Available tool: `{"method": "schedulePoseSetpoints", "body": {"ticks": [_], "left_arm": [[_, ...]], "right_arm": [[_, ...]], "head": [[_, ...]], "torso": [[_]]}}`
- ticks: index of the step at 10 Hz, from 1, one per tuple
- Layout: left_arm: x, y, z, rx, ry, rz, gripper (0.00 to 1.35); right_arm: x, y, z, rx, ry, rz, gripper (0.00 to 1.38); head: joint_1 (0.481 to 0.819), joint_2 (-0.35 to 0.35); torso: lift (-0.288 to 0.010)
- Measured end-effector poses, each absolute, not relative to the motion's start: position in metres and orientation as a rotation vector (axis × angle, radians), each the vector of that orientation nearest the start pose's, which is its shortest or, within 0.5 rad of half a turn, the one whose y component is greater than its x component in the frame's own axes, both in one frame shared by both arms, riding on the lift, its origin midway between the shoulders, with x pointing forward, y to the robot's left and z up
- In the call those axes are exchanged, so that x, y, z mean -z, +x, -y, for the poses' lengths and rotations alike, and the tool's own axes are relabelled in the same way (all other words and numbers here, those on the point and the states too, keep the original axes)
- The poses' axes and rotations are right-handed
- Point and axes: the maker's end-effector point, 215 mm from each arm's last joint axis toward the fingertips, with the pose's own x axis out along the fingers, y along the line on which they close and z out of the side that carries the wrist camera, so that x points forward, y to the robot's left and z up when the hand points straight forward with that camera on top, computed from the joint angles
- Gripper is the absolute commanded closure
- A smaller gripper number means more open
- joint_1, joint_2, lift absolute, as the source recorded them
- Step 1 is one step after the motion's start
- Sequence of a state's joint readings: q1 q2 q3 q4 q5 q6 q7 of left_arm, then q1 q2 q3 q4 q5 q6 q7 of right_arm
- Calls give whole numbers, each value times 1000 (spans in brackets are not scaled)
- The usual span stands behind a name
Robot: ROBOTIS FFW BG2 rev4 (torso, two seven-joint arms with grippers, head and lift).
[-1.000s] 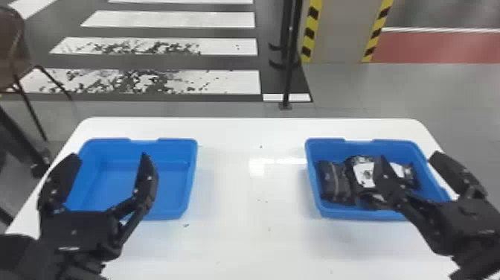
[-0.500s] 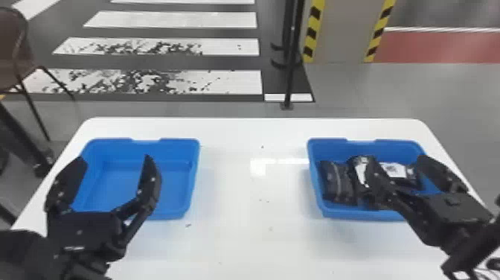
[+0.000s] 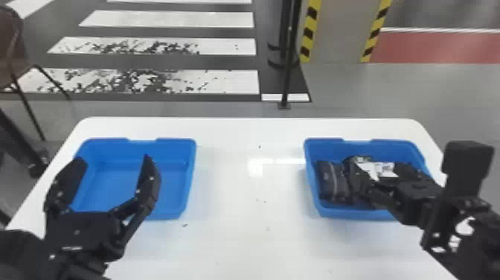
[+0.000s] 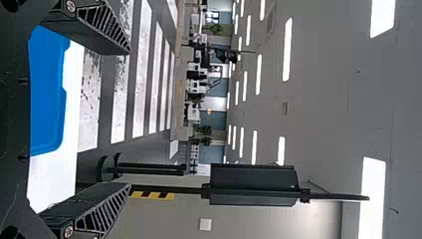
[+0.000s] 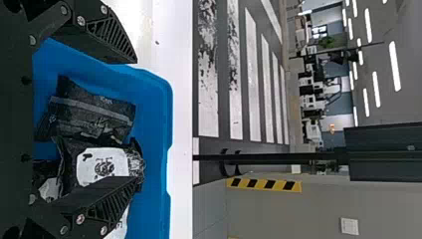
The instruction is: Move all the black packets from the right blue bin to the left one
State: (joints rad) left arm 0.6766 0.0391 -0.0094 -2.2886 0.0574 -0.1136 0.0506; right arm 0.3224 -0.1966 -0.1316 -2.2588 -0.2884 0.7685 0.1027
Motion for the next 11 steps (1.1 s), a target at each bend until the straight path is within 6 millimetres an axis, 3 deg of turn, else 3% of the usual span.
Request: {"method": "schedulePoseSetpoints", "body": {"ticks": [2, 5, 8, 11], "left_arm": [[245, 399, -232, -15, -44, 150, 88], [247, 400, -228, -4, -48, 148, 93], [246, 401, -228, -1, -52, 157, 93], [246, 401, -227, 0, -60, 164, 93]], "right_arm": [[371, 492, 268, -130, 50, -458, 208], [397, 513, 265, -137, 63, -524, 233], [421, 524, 246, -186, 90, -578, 233], [432, 528, 225, -223, 83, -606, 243]], "head": [[695, -42], [695, -46], [695, -23], [695, 2]], "torso": [[-140], [-140], [-140], [-140]]}}
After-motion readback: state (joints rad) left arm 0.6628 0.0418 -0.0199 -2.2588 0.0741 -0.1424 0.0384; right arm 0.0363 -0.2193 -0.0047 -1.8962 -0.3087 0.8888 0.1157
